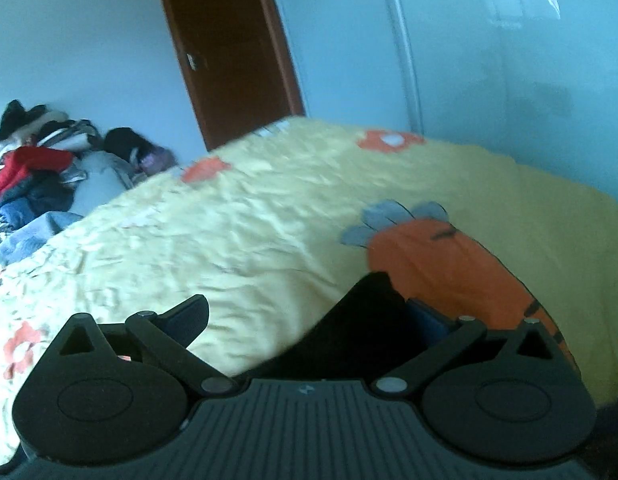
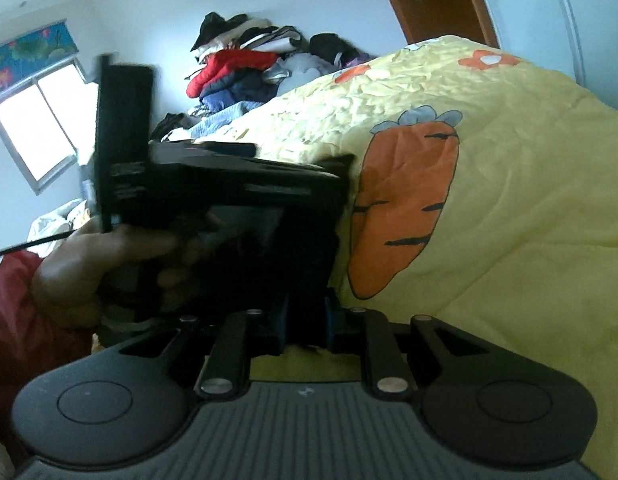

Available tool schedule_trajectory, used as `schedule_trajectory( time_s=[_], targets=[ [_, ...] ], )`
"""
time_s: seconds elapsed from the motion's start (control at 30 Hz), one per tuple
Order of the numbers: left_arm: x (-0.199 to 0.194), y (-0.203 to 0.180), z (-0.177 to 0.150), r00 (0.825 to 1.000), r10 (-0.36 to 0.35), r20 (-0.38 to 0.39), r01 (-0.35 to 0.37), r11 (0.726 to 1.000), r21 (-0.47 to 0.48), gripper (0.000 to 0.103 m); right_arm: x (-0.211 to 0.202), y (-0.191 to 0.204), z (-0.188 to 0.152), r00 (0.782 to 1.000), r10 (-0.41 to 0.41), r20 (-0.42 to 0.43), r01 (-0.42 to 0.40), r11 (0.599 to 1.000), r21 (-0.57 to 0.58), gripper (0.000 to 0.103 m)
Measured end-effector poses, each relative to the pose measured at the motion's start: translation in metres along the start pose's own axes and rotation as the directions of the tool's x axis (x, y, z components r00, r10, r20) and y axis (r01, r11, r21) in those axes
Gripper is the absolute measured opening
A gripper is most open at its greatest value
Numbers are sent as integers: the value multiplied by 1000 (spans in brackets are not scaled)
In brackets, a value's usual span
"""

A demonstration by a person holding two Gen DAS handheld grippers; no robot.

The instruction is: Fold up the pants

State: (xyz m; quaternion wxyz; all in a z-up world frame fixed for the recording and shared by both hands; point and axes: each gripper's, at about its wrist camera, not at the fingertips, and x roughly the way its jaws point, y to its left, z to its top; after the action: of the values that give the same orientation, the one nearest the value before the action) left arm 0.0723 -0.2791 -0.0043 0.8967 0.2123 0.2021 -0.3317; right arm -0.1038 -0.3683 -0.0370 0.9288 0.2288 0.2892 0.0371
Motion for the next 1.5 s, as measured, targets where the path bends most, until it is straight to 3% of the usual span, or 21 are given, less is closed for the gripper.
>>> schedule_trajectory(
  time_s=[0.13, 0.23, 0.37, 0.47, 0.53, 0.6, 0.67, 0.8, 0.87, 0.93, 1.0, 1.1, 1.13, 1.17, 1.2, 1.23, 1.3, 1.37, 1.43, 1.5],
  targets=[
    [-24, 25, -11, 999, 31, 36, -29, 998, -63, 103, -10, -5, 23, 997, -1, 75, -2, 999, 40, 22],
    [-37, 36, -21, 997, 69, 45, -65, 993, -99, 103, -1, -14, 45, 996, 9, 84, -14, 999, 51, 31],
    [-52, 43, -37, 991, 124, 40, -118, 985, -124, 103, 21, -23, 68, 997, -9, 83, 2, 997, 74, 32],
    [-56, 36, -45, 998, 60, 20, -58, 993, -100, 103, 30, -28, 71, 995, -10, 101, -1, 994, 111, 40],
    [-60, 27, -49, 1000, 14, 13, -13, 997, -74, 103, 33, -30, 68, 994, -20, 103, 8, 993, 118, 63],
    [-61, 15, -54, 999, -28, 21, 29, 999, -29, 103, 37, -33, 65, 997, -11, 78, 1, 991, 133, 64],
    [-61, 5, -61, 999, -31, 23, 31, 999, 21, 103, 43, -37, 63, 998, 55, 40, -61, 987, 146, 64],
    [-58, 0, -71, 999, -35, 19, 35, 999, 26, 102, 69, -40, 72, 983, 182, -28, -175, 971, 161, 61],
    [-55, 6, -71, 998, -59, 4, 59, 998, -7, 102, 84, -45, 78, 979, 194, -54, -182, 967, 180, 44],
    [-51, 12, -71, 996, -84, -11, 84, 996, -42, 102, 95, -48, 86, 980, 192, -55, -179, 966, 184, 17],
    [-49, 15, -72, 995, -100, -22, 98, 993, -65, 102, 98, -43, 95, 986, 161, -55, -153, 980, 127, 12],
    [-48, 15, -72, 994, -104, -25, 102, 992, -68, 102, 95, -27, 103, 1000, 8, -10, -8, 1000, -9, 11],
    [-49, 14, -72, 995, -101, -24, 100, 993, -65, 102, 95, -24, 105, 993, -114, 20, 115, 992, -50, 12],
    [-49, 14, -72, 995, -101, -23, 99, 993, -64, 102, 95, -23, 105, 973, -229, 36, 231, 970, -80, 12],
    [-49, 14, -72, 994, -102, -24, 101, 993, -66, 102, 92, -21, 104, 956, -289, 52, 293, 951, -95, 12],
    [-48, 15, -72, 994, -106, -25, 104, 992, -70, 102, 82, -19, 102, 954, -288, 84, 295, 952, -85, 12],
    [-48, 17, -73, 993, -113, -28, 110, 991, -79, 102, 61, -12, 96, 978, -177, 112, 185, 981, -62, 12],
    [-47, 17, -73, 993, -117, -28, 114, 990, -85, 102, 48, 4, 87, 996, -44, 76, 51, 994, -92, 12],
    [-49, 18, -73, 993, -119, -22, 116, 989, -90, 102, 49, 18, 73, 999, 33, -13, -34, 989, -144, 12],
    [-55, 20, -74, 993, -114, -11, 113, 989, -97, 102, 58, 23, 61, 996, -23, -84, 6, 980, -200, 12]
  ],
)
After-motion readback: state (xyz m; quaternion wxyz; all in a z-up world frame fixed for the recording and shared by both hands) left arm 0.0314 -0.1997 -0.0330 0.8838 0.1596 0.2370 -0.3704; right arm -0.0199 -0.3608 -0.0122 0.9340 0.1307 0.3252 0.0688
